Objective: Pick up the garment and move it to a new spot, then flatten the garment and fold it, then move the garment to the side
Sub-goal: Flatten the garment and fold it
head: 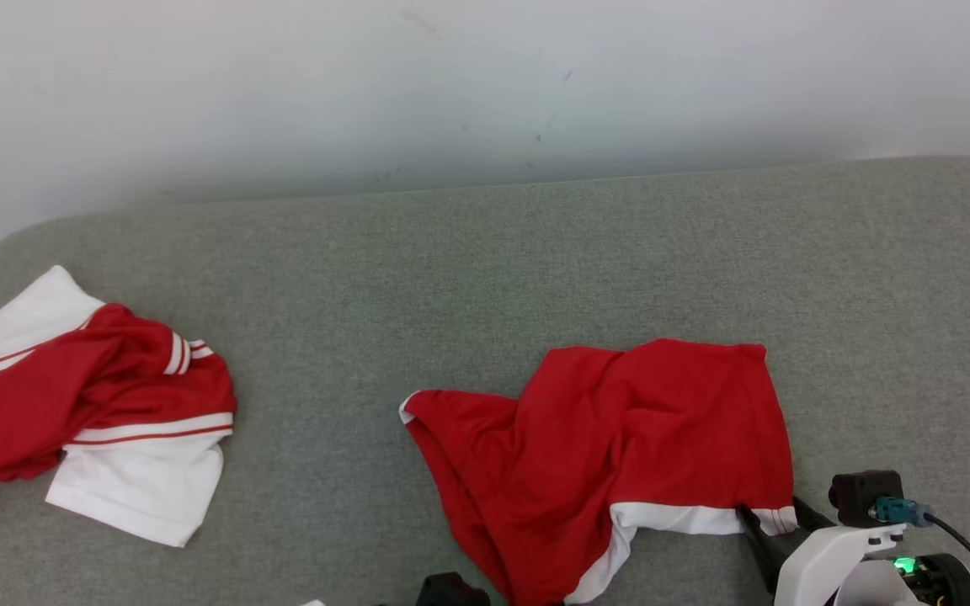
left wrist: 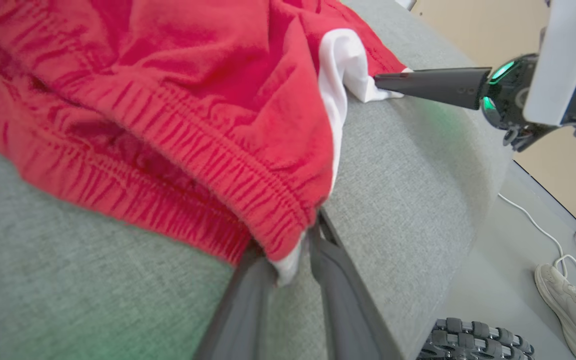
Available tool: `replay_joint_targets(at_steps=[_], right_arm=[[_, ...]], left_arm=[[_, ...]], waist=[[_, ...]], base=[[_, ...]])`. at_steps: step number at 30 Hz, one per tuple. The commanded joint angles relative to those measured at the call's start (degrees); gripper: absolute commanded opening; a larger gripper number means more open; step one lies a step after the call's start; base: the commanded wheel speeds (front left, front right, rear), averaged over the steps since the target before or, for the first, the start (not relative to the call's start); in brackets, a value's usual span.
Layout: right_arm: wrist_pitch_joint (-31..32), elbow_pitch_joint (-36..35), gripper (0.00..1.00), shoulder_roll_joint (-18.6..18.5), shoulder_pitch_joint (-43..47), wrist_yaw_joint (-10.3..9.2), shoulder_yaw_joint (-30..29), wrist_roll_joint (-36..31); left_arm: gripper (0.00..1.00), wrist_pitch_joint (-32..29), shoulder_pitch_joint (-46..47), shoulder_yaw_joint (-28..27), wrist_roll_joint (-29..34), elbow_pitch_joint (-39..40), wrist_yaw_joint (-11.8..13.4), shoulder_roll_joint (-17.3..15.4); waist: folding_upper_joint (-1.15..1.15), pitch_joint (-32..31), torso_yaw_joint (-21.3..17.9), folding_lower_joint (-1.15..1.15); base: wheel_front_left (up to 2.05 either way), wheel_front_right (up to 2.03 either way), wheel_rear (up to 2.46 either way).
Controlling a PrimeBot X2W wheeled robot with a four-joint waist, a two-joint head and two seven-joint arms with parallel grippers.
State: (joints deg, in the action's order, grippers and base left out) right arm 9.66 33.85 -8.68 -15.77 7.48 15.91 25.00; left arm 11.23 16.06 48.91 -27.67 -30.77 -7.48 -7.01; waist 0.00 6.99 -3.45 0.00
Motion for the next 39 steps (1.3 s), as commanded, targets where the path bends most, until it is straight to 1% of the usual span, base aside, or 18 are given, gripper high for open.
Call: replay_joint_targets(at_steps=[1,2,3,6,9,11,13,17,18,20,23,26,29,32,34,37,38,39], right_arm=[[1.94,1.92,0.21,1.28,0.22,0.04,1.97,1.16],[2.55,1.93,0.0,1.72,0.23,0.21,2.96,2.4],[2.86,1.6,0.0,2.01,0.17,0.27,3.71,3.65],[2.03,-0.82,0.0,1.0,0.32,0.18,4.13,8.59],[0.79,-5.33,0.0,-1.32,0.94,0.02,3.06,14.04],[0.72,-9.29,0.0,-3.06,2.44,0.02,2.64,17.25],[1.07,-13.88,0.0,-4.7,4.3,0.02,2.02,20.37],[1.83,-25.14,0.0,-8.2,8.94,0.02,-1.53,27.11],[1.83,-25.14,0.0,-8.2,8.94,0.02,-1.53,27.11],[1.83,-31.97,0.0,-9.01,11.21,0.03,-4.54,30.84],[1.47,-40.76,0.0,-9.91,14.12,0.03,-10.13,34.74],[2.05,-48.0,0.0,-9.97,15.7,0.02,-15.19,37.23],[3.41,-53.7,0.0,-9.48,16.26,0.02,-19.29,38.72],[5.35,-57.97,0.0,-8.73,15.56,0.02,-22.97,39.95],[7.06,-59.89,0.0,-8.51,14.14,0.02,-25.44,39.87],[10.45,-60.73,0.0,-7.97,10.99,0.02,-27.96,38.52],[11.88,-60.42,0.0,-7.73,9.4,0.02,-28.42,37.61],[13.56,-59.97,0.0,-7.11,7.34,0.02,-28.27,37.19]], left_arm=[[0.0,0.43,1.2,1.34,-1.39,-0.92,0.03,0.12],[0.0,0.41,1.59,2.32,-1.94,-1.51,0.04,0.1],[0.0,0.56,2.0,3.04,-2.5,-2.1,0.04,-0.04],[0.0,0.85,2.2,4.27,-5.84,-2.53,0.04,-0.61],[0.0,0.88,0.97,2.89,-10.45,-0.22,0.08,-2.45],[0.0,0.31,-0.09,1.85,-13.5,3.33,0.07,-4.57],[0.0,-0.87,-1.3,1.09,-16.13,8.35,0.07,-7.54],[0.0,-4.53,-4.61,-1.86,-21.23,22.6,0.53,-14.64],[0.0,-4.53,-4.61,-1.86,-21.23,22.6,0.53,-14.64],[0.0,-6.84,-5.88,-3.57,-23.69,31.21,1.45,-18.04],[0.0,-10.27,-6.78,-6.71,-27.29,44.12,3.26,-22.82],[0.0,-13.39,-6.02,-10.34,-30.84,54.65,5.97,-26.34],[0.0,-17.4,-3.85,-13.41,-34.57,62.55,8.87,-28.63],[0.0,-22.37,0.04,-15.55,-38.33,67.61,11.15,-30.0],[0.0,-25.6,3.23,-16.65,-41.91,69.65,12.65,-29.61],[0.0,-30.39,9.0,-17.84,-45.4,70.13,14.56,-29.15],[0.0,-31.82,11.08,-18.05,-46.46,69.57,15.17,-28.83],[0.0,-33.45,13.78,-18.33,-46.44,68.34,15.58,-29.27]], waist=[[0.0,-0.05,0.06,0.0],[0.0,-0.15,0.11,0.0],[0.0,-0.35,0.18,0.0],[0.0,-1.38,0.37,0.0],[0.0,-2.75,0.56,0.0],[0.0,-3.92,0.74,0.0],[0.0,-5.1,0.75,0.0],[0.0,-7.4,0.71,0.0],[0.0,-7.4,0.71,0.0],[0.0,-7.88,0.61,0.0],[0.0,-8.39,0.22,0.0],[0.0,-8.69,-0.39,0.0],[0.0,-8.72,-0.78,0.0],[0.0,-8.52,-1.08,0.0],[0.0,-8.06,-1.4,0.0],[0.0,-6.69,-2.01,0.0],[0.0,-5.63,-2.14,0.0],[0.0,-4.3,-2.25,0.0]], base=[[0.0,0.0,0.0],[0.0,0.0,0.0],[0.0,0.0,0.0],[0.0,0.0,0.0],[0.0,0.0,0.0],[0.0,0.0,0.0],[0.0,0.0,0.0],[0.0,0.0,0.0],[0.0,0.0,0.0],[0.0,0.0,0.0],[0.0,0.0,0.0],[0.0,0.0,0.0],[0.0,0.0,0.0],[0.0,0.0,0.0],[0.0,0.0,0.0],[0.0,0.0,0.0],[0.0,0.0,0.0],[0.0,0.0,0.0]])
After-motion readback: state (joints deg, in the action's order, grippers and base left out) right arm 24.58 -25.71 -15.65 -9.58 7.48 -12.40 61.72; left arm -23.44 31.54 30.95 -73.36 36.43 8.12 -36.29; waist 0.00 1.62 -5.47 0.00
